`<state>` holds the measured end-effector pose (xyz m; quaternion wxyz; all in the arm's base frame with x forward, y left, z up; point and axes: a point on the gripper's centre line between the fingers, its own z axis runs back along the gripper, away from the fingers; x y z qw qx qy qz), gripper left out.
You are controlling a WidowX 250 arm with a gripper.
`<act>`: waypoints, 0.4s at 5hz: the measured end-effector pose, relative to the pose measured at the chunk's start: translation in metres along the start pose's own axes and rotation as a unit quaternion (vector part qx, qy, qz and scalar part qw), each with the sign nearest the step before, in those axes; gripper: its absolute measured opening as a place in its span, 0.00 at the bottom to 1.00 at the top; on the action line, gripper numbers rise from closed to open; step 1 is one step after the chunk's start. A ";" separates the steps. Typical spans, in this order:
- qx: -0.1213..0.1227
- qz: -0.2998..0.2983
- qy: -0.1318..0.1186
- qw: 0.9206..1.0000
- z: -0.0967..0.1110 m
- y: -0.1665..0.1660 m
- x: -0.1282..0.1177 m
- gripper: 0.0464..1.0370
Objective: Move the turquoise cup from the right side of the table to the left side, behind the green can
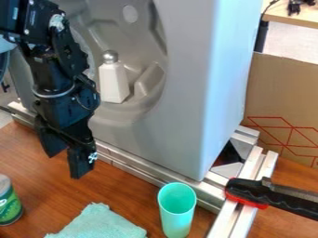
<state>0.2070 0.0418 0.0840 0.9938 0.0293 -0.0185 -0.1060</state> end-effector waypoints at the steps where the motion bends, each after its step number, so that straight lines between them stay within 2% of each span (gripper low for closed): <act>1: -0.002 0.002 0.003 1.000 -0.004 -0.001 -0.002 0.96; 2: -0.017 -0.023 -0.047 0.998 -0.006 -0.041 0.019 0.96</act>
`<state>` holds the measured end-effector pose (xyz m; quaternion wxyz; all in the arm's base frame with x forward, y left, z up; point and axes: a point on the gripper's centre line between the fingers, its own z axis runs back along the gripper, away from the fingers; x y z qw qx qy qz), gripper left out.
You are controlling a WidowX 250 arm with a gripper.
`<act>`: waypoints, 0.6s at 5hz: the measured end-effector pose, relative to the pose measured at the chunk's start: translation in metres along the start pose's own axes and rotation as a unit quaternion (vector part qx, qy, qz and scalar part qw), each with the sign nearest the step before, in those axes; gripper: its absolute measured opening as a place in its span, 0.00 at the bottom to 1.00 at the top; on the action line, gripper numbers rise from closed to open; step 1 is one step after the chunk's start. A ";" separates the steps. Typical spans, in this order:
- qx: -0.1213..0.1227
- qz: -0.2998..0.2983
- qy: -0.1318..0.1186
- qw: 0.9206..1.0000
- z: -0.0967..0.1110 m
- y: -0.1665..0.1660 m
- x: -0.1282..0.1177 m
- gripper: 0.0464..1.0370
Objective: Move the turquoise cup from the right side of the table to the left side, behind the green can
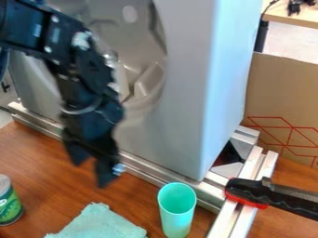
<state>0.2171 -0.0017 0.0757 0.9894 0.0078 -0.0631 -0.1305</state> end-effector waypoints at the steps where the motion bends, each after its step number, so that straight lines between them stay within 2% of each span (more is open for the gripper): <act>1: -0.007 -0.033 -0.030 0.999 0.000 -0.042 0.016 0.96; 3: -0.025 -0.044 -0.023 0.998 -0.019 -0.061 0.040 0.96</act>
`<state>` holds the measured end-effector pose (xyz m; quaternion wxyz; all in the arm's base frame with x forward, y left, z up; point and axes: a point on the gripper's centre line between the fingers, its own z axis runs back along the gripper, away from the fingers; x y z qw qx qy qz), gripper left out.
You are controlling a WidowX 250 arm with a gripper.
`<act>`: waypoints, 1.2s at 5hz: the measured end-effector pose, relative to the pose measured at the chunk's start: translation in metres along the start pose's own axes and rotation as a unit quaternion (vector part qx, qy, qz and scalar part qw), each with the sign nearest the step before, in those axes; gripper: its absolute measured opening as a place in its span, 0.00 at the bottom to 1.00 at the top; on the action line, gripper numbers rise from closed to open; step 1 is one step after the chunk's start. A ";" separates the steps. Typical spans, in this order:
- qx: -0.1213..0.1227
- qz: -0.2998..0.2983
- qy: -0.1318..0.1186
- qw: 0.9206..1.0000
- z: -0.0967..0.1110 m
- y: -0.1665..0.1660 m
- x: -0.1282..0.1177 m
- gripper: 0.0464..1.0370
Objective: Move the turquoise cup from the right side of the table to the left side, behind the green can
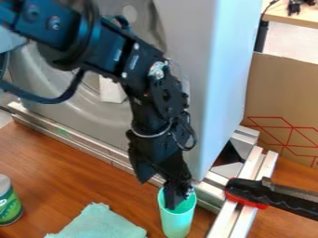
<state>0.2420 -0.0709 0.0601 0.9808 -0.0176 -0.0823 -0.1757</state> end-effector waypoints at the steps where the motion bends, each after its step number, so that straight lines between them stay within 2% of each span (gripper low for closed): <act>1: -0.001 0.002 0.005 1.000 -0.004 0.001 0.009 0.96; 4: 0.013 0.010 0.053 0.998 -0.029 0.007 0.009 0.96; 5: 0.025 0.022 0.068 0.997 -0.042 0.011 0.006 0.96; 6: 0.037 0.045 0.062 0.996 -0.054 0.014 0.009 0.91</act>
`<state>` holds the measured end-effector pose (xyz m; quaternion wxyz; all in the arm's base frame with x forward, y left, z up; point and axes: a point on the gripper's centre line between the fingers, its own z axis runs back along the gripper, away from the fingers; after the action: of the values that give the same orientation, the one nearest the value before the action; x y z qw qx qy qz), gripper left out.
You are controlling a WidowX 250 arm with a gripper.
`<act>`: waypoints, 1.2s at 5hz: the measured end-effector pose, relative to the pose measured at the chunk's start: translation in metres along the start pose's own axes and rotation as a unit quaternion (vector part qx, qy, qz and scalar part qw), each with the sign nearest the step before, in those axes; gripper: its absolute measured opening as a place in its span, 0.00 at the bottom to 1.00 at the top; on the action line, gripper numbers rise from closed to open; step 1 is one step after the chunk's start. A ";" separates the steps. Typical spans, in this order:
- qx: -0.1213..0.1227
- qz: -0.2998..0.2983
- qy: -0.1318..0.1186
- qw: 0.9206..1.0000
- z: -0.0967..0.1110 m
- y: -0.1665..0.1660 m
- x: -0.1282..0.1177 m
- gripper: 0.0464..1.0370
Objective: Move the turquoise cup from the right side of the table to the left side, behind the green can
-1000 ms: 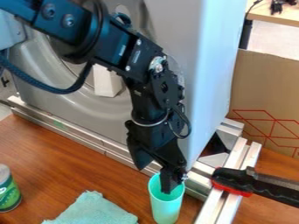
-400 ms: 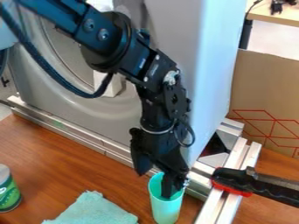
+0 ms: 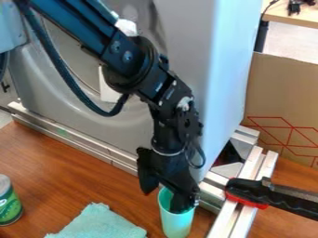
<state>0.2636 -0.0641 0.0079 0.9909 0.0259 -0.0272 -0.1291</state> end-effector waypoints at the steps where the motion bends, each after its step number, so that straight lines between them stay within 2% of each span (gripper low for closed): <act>1: -0.006 0.008 0.008 1.000 -0.005 -0.002 -0.001 0.64; 2: -0.012 0.014 0.006 1.000 -0.005 -0.004 -0.001 0.32; 3: -0.025 0.020 0.003 0.999 -0.005 -0.003 0.000 0.12; 4: -0.027 0.003 -0.010 1.000 0.004 0.009 -0.004 0.06; 5: -0.037 -0.029 -0.053 0.998 0.024 0.031 -0.022 0.06; 6: -0.024 -0.025 -0.089 0.995 0.048 0.064 -0.055 0.06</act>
<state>0.2237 0.0101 0.0564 0.9813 -0.0088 -0.1113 -0.1565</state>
